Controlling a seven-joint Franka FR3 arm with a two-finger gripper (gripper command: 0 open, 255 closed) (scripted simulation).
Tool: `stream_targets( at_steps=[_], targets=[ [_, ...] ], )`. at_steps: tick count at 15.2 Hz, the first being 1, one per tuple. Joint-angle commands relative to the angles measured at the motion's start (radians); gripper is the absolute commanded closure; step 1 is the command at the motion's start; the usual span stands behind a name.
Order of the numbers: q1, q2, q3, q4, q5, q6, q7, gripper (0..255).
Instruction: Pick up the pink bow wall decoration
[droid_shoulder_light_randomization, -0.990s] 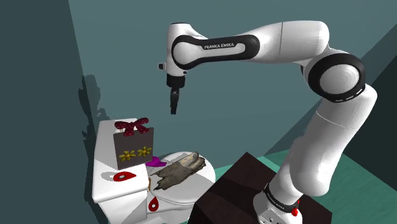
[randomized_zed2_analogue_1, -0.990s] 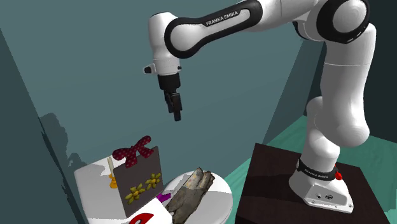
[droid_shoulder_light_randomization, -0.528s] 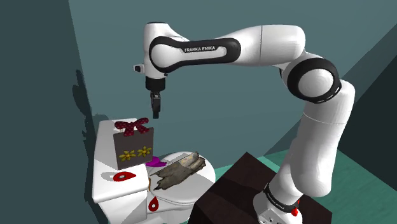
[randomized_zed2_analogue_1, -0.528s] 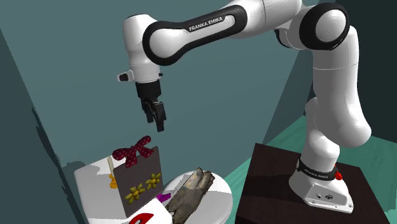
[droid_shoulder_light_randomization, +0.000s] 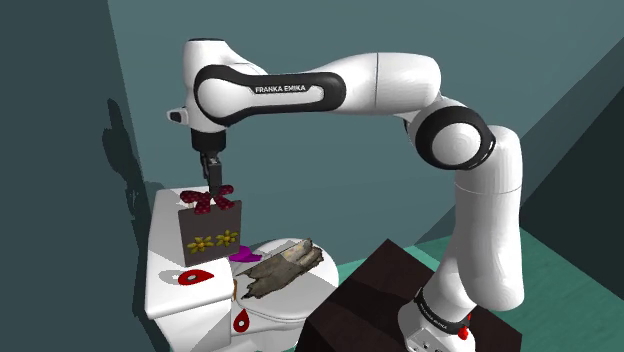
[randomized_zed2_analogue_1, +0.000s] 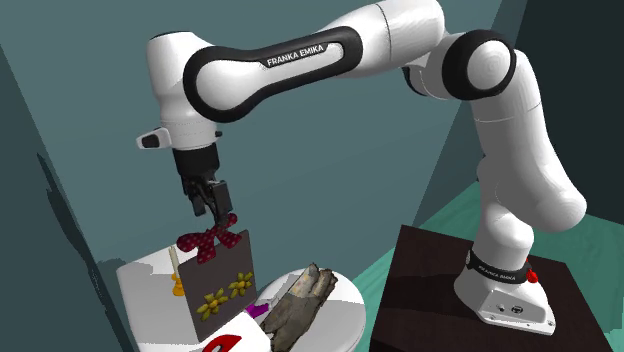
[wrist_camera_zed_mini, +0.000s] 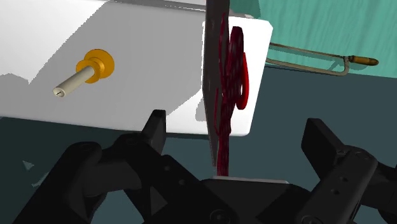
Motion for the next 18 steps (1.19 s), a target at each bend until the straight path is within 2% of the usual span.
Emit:
stream_targets(
  at_steps=[1, 5, 7, 8, 18],
  targets=[
    [0.002, 0.006, 0.001, -0.014, -0.001, 0.021, -0.003, 0],
    [0.001, 0.015, 0.000, -0.061, -0.003, 0.077, -0.004, 0],
    [0.001, 0.015, 0.000, -0.061, -0.003, 0.077, -0.004, 0],
    [0.000, 0.013, 0.000, -0.066, -0.003, 0.079, -0.005, 255],
    [0.001, 0.013, 0.000, -0.052, -0.002, 0.065, -0.004, 255]
  ],
)
